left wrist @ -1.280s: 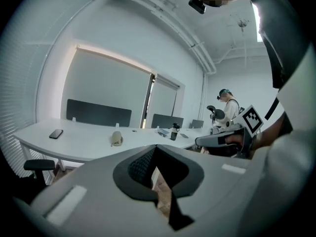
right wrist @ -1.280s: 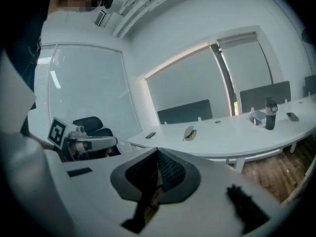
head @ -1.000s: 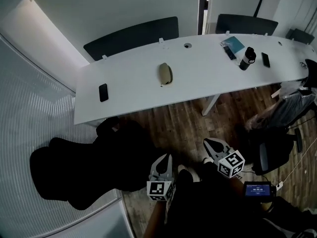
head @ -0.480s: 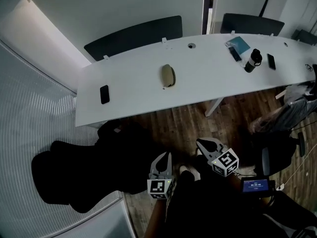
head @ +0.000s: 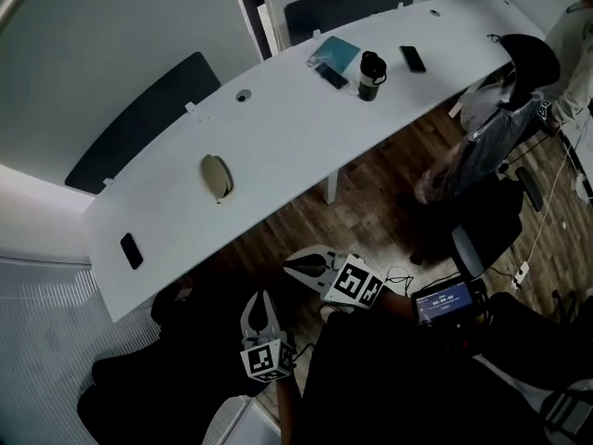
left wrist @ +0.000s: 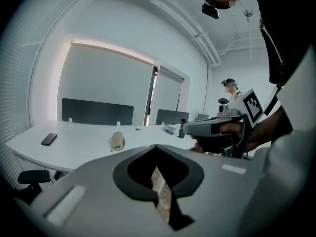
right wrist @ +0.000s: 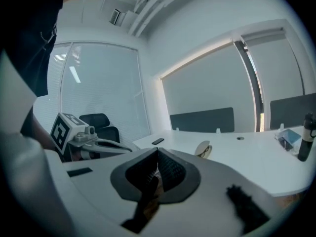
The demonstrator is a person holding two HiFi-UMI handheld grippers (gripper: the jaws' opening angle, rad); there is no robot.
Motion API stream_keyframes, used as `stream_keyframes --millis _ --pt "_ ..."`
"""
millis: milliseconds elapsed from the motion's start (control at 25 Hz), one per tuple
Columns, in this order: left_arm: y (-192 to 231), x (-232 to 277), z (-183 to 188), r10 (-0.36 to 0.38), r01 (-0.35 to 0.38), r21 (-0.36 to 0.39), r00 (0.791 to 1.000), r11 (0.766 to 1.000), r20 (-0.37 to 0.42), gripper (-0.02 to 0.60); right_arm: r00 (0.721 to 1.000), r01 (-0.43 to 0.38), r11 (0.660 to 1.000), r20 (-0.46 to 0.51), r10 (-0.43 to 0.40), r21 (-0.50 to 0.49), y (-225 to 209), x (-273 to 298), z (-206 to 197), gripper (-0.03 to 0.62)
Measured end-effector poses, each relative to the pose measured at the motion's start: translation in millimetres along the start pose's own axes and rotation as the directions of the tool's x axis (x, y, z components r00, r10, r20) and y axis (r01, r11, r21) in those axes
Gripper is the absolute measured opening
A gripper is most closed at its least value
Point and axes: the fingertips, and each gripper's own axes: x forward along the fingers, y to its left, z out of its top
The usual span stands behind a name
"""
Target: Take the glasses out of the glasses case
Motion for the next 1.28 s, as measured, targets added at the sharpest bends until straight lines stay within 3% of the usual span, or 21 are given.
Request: stream_keyframes --millis 160,360,560,960,1280 --pt "-15.2 26.4 12.0 -0.022 0.023 0.026 1.000 0.999 -0.013 0.008 1.000 0.023 0.999 0.020 -0.024 0.034 -29.4 -9.6 8.5 0.009" --pt "-20.3 41.8 15.2 0.008 -0.008 -0.005 1.000 1.000 0.001 0.008 0.999 0.032 0.998 0.026 -0.034 0.057 -52.2 -11.1 8.8 0.009" --pt "-19.6 55.3 4.1 -0.024 0.024 -0.014 0.999 1.000 -0.022 0.008 0.999 0.038 0.997 -0.011 -0.038 0.074 -60.4 2.0 -3.1 0.009" --pt "43.3 89.3 10.6 -0.084 0.082 -0.046 0.996 0.996 -0.041 0.008 0.996 0.075 0.996 -0.055 -0.072 0.050 -83.3 54.8 16.7 0.009" --pt "92.9 104.1 12.8 -0.117 0.116 -0.079 0.993 0.990 -0.002 0.008 0.994 0.043 0.999 -0.102 -0.042 0.011 -74.1 107.5 19.9 0.009"
